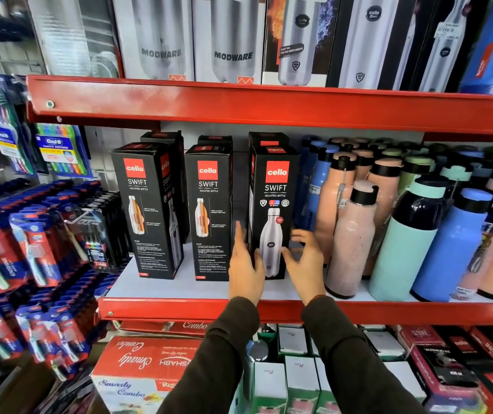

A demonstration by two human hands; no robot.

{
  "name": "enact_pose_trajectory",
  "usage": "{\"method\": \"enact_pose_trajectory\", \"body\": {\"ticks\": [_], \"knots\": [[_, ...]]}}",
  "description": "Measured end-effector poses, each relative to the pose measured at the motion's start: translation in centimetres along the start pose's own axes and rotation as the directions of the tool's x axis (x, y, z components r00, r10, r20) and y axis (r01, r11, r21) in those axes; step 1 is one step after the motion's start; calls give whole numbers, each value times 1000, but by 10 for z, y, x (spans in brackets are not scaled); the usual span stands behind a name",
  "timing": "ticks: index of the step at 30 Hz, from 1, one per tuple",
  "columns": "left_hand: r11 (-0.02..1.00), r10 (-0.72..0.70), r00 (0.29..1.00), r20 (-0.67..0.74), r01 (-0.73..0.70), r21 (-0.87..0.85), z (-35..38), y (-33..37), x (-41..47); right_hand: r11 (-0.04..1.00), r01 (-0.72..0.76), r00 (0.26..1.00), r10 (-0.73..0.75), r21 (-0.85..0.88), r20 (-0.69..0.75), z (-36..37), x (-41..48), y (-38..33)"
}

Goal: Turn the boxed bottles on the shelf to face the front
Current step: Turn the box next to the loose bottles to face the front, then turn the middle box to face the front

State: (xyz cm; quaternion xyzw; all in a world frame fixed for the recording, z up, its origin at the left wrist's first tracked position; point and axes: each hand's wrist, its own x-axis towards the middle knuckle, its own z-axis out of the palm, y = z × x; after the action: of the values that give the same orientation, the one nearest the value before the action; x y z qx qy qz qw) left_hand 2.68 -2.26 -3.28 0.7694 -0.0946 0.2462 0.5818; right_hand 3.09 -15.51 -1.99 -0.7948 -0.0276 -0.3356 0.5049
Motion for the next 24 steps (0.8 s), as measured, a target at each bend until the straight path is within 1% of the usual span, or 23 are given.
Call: {"method": "enact_pose_trajectory", "body": {"ticks": [2, 4, 6, 8, 10, 12, 13, 14, 16, 17, 20, 22, 24], "knots": [[996, 85, 996, -20, -84, 4, -6, 1, -2, 1000, 8, 996, -7, 8, -90, 1, -4, -5], [982, 184, 982, -48, -181, 53, -15, 2, -2, 998, 46, 985, -39, 36, -170, 5, -8, -15], [964, 249, 962, -115, -235, 120, -24, 1, -1, 993, 105, 977, -92, 59, -191, 14, -15, -27], [952, 279, 935, -219, -240, 191, -34, -3, 1, 984, 150, 978, -133, 95, -160, 29, -22, -39], [955, 265, 910, -319, -203, 217, -46, -8, 5, 978, 166, 984, -155, 128, -91, 47, -29, -48], [971, 215, 895, -391, -152, 186, -59, -13, 10, 982, 129, 991, -134, 140, 29, 65, -34, -53], [982, 170, 902, -396, -123, 141, -65, -16, 12, 986, 92, 990, -106, 141, 91, 73, -37, -55], [993, 111, 922, -371, -90, 72, -71, -19, 13, 989, 50, 987, -70, 139, 142, 81, -38, -55], [995, -32, 965, -259, 5, -104, -82, -25, 16, 993, -38, 975, 12, 111, 220, 93, -39, -56], [981, -107, 975, -197, 71, -183, -87, -28, 17, 993, -74, 967, 50, 89, 251, 97, -39, -56], [885, -294, 956, -11, 268, -380, -99, -36, 22, 993, -115, 951, 102, 26, 290, 106, -42, -56], [835, -332, 942, 56, 321, -448, -104, -40, 24, 993, -117, 954, 107, 19, 281, 109, -44, -56], [828, -330, 942, 62, 321, -459, -109, -42, 25, 991, -129, 958, 114, 41, 263, 110, -44, -58]]}}
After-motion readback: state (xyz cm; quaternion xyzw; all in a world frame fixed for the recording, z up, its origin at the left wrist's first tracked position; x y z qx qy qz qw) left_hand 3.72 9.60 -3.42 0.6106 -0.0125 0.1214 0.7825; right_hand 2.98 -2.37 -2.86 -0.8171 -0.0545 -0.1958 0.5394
